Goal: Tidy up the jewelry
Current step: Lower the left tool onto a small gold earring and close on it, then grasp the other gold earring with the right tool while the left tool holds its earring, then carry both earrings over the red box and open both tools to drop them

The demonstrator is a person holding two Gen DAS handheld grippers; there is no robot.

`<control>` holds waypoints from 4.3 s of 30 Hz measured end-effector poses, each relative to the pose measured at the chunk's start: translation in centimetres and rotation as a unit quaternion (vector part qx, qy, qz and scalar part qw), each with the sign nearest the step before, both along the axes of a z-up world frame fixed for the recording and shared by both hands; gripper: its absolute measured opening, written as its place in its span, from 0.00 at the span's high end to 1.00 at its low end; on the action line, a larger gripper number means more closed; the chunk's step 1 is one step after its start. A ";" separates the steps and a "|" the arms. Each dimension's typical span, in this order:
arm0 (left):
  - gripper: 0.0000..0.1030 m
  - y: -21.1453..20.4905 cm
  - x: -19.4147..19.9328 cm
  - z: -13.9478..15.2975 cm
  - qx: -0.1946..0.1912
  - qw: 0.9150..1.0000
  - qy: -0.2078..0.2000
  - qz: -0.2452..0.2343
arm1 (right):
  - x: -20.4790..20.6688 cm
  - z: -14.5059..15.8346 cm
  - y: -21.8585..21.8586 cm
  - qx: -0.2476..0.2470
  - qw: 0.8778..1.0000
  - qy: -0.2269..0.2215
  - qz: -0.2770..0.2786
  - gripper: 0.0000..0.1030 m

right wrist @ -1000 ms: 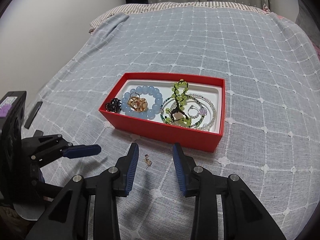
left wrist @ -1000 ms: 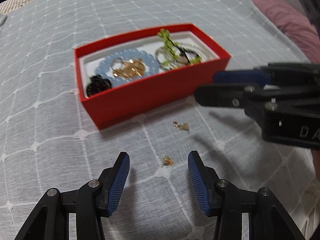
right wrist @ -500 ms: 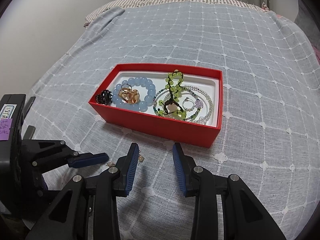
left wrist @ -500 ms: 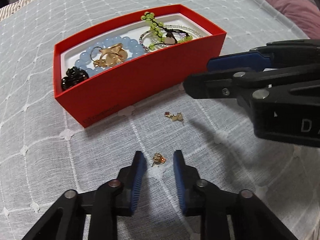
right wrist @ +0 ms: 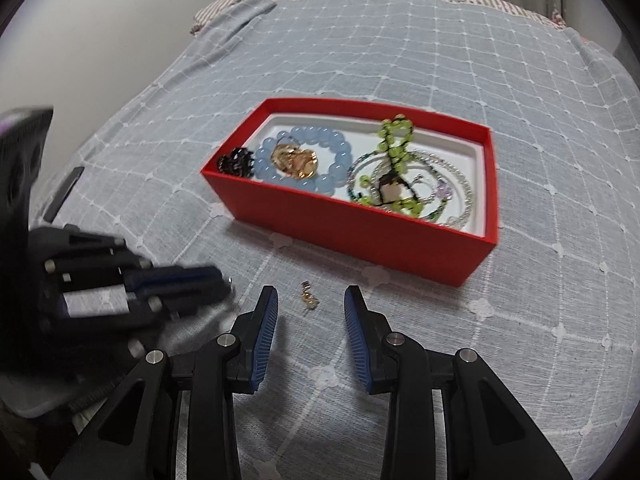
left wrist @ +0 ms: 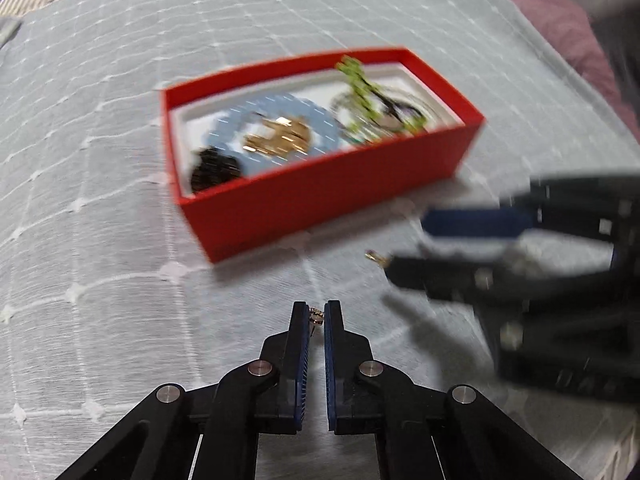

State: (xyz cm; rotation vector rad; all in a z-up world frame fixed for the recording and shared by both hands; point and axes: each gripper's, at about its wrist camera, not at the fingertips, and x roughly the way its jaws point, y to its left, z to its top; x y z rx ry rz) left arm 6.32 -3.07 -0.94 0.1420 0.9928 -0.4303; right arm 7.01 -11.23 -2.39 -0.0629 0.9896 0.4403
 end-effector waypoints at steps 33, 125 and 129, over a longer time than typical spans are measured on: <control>0.98 2.3 0.3 2.4 -0.031 0.998 -0.034 0.031 | -0.1 -0.7 2.1 -0.041 0.999 -0.013 0.008 0.91; 0.81 0.8 6.3 4.9 -0.087 0.989 -0.063 0.099 | 3.3 6.4 -6.6 0.099 0.989 -0.049 -0.095 0.90; 0.70 0.9 4.6 5.2 -0.042 0.988 -0.094 0.118 | 1.5 6.9 -5.3 0.069 0.992 -0.065 -0.081 0.89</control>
